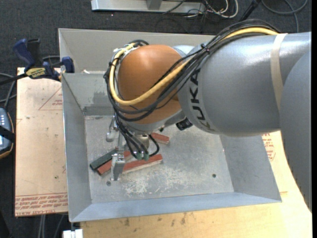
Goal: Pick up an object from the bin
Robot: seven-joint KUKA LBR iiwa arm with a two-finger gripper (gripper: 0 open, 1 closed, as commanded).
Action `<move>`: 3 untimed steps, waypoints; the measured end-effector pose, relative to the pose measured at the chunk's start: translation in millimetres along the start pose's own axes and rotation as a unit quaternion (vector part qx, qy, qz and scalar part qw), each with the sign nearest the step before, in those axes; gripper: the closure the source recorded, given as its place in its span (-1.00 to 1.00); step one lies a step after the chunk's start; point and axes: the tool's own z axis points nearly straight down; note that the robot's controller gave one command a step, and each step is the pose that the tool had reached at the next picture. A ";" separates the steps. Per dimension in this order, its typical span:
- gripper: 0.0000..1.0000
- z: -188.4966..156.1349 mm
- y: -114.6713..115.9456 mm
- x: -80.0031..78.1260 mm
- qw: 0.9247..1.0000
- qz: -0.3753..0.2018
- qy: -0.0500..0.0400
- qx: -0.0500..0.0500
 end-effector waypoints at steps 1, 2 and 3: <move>-1.00 -4.5 -1.5 -2.0 1.000 0.002 -0.004 -0.001; -1.00 57.7 -26.7 -17.8 0.999 -0.045 -0.006 -0.001; -1.00 67.8 -67.7 -45.9 0.996 -0.085 -0.005 0.000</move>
Offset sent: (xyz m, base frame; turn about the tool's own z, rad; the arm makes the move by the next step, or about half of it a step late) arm 0.0394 -0.0675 -0.1578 -0.2305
